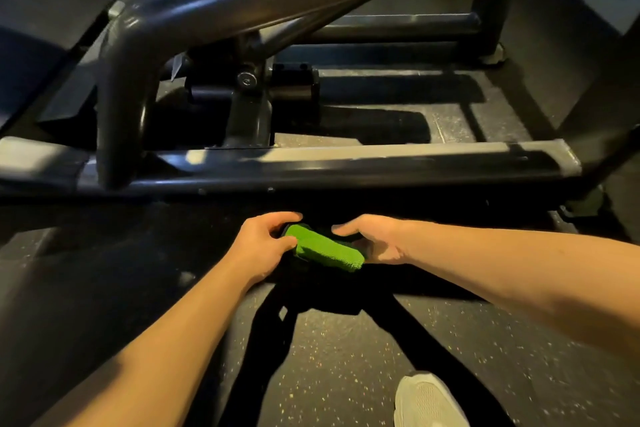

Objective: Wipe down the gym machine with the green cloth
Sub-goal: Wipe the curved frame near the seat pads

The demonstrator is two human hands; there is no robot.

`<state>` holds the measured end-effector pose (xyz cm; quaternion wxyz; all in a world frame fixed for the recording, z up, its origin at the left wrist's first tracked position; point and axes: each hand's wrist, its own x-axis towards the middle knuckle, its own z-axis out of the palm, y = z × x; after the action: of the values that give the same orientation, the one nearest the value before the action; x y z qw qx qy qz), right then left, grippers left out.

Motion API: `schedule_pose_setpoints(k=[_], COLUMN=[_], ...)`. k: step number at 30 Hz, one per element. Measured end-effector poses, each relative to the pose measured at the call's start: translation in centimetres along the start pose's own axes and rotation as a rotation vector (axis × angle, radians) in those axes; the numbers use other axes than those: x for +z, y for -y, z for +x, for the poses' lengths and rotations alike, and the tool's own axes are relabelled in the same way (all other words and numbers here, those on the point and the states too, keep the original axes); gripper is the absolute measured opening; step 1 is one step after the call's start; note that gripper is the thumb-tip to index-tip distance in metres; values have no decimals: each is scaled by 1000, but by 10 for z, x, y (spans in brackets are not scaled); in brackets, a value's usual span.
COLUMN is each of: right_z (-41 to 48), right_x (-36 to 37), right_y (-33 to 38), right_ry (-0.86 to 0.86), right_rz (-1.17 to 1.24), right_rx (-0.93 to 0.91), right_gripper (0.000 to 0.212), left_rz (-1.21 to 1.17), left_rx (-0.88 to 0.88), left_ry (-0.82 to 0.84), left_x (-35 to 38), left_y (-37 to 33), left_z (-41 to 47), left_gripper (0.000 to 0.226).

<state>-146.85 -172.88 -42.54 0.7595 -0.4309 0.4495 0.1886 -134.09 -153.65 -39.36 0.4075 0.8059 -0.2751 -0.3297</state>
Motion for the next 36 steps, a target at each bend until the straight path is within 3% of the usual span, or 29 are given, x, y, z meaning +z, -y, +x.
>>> schedule_pose_setpoints(k=[3, 6, 8, 10, 11, 13, 15, 19, 22, 24, 26, 29, 31, 34, 36], right_z=[-2, -9, -15, -18, -18, -15, -14, -12, -12, -14, -15, -2, 19, 49, 65], right_x=[-2, -4, -2, -3, -5, -13, -21, -44, -67, -81, -89, -86, -77, -58, -55], right_y=[2, 4, 5, 5, 5, 6, 10, 25, 44, 58, 74, 90, 92, 75, 66], right_ry=[31, 36, 16, -34, -72, -134, -181, -266, -447, -609, -784, -931, -886, -689, -687], right_rz=[-157, -540, -810, -973, -1007, -1007, -898, -616, -351, -307, -435, -497, -564, -1092, -1314], right_rx=[-84, -196, -310, -444, -487, -529, -485, -522, -586, -649, -764, -893, -904, -881, -930], right_gripper=[63, 87, 73, 33, 22, 29, 36, 16, 19, 20, 11, 17, 26, 31, 33], left_rz=[24, 122, 209, 321, 374, 439, 446, 347, 348, 439, 518, 723, 856, 917, 956], left_rx=[-15, 17, 57, 97, 108, 93, 53, -15, -62, -3, 38, 53, 37, -22, -19], left_ry=[24, 99, 84, 19, -1, -7, -6, -23, -27, -70, -124, -152, -125, -99, -96], left_x=[-2, -2, 1, 7, 11, 18, 25, 39, 49, 56, 60, 60, 58, 52, 50], left_y=[2, 1, -4, -9, -13, -21, -30, -51, -65, -67, -67, -66, -62, -56, -54], left_z=[4, 9, 14, 22, 27, 36, 46, 70, 88, 100, 113, 133, 144, 152, 154], left_gripper=[44, 40, 29, 22, 22, 24, 28, 40, 43, 37, 39, 47, 48, 44, 42])
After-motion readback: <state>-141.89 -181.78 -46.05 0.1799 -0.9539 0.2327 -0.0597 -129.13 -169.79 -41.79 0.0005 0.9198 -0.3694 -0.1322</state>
